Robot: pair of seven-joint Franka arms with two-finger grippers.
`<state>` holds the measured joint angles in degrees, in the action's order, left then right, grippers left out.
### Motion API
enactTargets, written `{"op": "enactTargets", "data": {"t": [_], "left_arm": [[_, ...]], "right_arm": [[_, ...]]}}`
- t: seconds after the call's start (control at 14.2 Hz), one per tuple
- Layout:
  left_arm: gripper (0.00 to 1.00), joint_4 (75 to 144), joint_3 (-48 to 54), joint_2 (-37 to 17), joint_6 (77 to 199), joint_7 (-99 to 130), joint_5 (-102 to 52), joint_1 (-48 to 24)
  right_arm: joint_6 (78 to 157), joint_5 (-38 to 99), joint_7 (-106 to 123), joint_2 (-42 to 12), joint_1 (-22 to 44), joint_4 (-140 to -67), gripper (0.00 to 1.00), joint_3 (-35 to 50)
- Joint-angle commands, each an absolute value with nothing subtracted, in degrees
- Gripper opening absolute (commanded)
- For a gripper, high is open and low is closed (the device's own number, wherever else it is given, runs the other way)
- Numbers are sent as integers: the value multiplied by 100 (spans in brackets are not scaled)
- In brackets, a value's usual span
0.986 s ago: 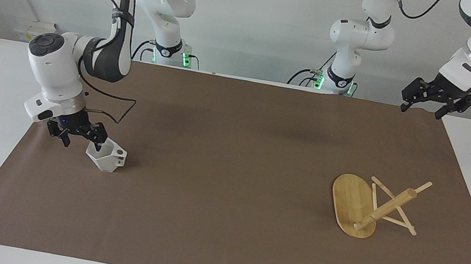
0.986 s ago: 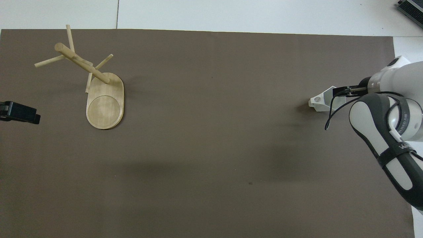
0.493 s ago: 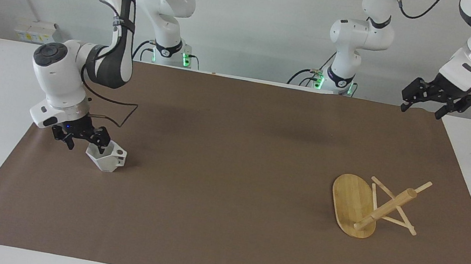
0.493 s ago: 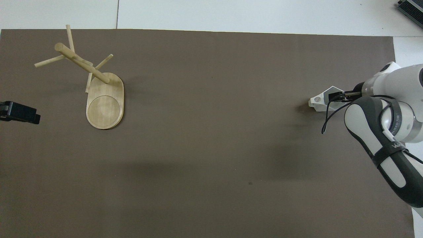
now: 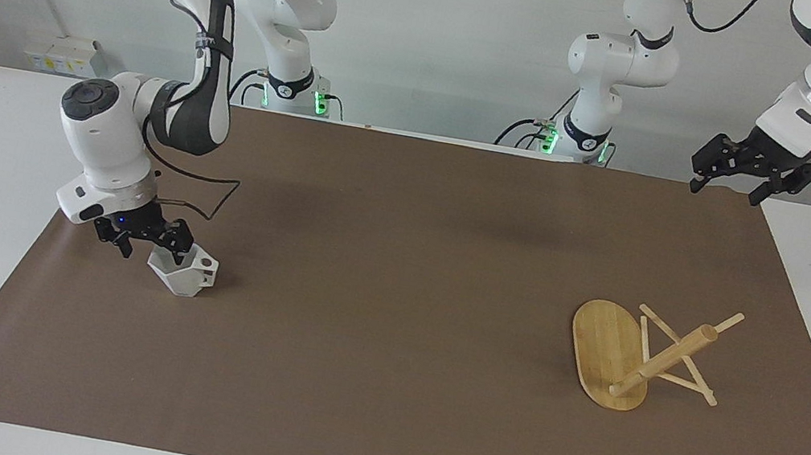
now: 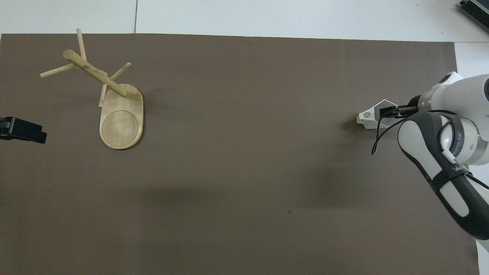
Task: Hang cup on rack
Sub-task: 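Lift the white cup with the right gripper and draw it back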
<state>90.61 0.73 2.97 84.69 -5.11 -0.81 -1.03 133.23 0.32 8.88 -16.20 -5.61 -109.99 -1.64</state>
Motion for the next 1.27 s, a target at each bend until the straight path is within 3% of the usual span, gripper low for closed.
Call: {"op": "enactTargets", "data": {"t": [0.0, 0.07, 0.35, 0.63, 1.2], "left_arm": [[100, 9158, 79, 396, 8420, -545, -88, -70], [100, 9158, 70, 396, 8420, -545, -88, -70], [100, 9158, 79, 396, 8420, -545, -88, -70], [100, 9158, 79, 395, 8420, -545, -88, -70], [100, 9158, 79, 395, 8420, -545, -88, -70]], "right_arm": [[13447, 18, 923, -1556, -615, -11092, 90, -123], [13447, 18, 932, -1564, -615, -11092, 83, -114], [13369, 18, 923, -1556, -615, -11066, 34, -114], [13342, 18, 914, -1556, -615, -11048, 0, -114], [13316, 18, 914, -1556, -615, -11013, 0, -114]]}}
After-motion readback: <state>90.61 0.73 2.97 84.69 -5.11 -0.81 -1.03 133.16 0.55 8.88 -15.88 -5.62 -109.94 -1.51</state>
